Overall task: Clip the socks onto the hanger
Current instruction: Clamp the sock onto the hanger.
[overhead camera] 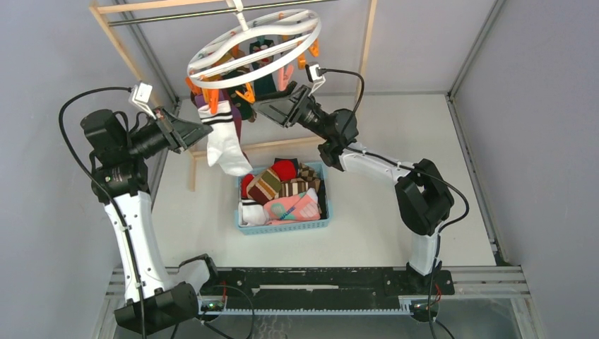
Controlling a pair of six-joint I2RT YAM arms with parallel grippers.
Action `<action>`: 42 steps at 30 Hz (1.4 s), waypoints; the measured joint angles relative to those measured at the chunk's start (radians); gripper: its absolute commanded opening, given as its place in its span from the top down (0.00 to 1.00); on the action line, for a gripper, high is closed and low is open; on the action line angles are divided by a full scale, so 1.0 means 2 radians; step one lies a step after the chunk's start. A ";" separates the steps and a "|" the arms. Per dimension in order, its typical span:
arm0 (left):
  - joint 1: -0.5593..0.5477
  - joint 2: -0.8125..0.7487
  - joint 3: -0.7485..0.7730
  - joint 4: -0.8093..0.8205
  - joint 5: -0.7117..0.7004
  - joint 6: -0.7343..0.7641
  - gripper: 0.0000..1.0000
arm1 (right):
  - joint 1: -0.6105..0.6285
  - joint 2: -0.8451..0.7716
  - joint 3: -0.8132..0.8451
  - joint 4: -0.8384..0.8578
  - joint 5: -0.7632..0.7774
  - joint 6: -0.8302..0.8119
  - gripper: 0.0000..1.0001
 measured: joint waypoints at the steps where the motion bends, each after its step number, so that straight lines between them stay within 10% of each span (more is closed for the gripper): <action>1: 0.000 0.000 0.003 -0.006 -0.002 0.005 1.00 | -0.001 0.000 0.005 0.001 0.000 0.000 0.19; 21: 0.025 -0.001 0.035 -0.043 -0.006 0.030 1.00 | 0.010 0.033 0.090 0.018 -0.016 0.009 0.46; 31: 0.033 -0.001 0.039 -0.044 -0.006 0.030 0.99 | 0.021 0.032 0.067 0.016 -0.020 -0.009 0.85; 35: 0.035 -0.001 0.039 -0.044 -0.008 0.030 0.81 | 0.028 0.017 0.050 -0.004 -0.010 -0.043 1.00; 38: 0.039 -0.001 0.039 -0.048 -0.012 0.034 0.40 | 0.038 -0.010 0.040 -0.043 0.010 -0.085 1.00; 42: 0.048 0.002 0.051 -0.064 -0.021 0.040 0.21 | 0.055 -0.043 0.041 -0.099 0.043 -0.148 1.00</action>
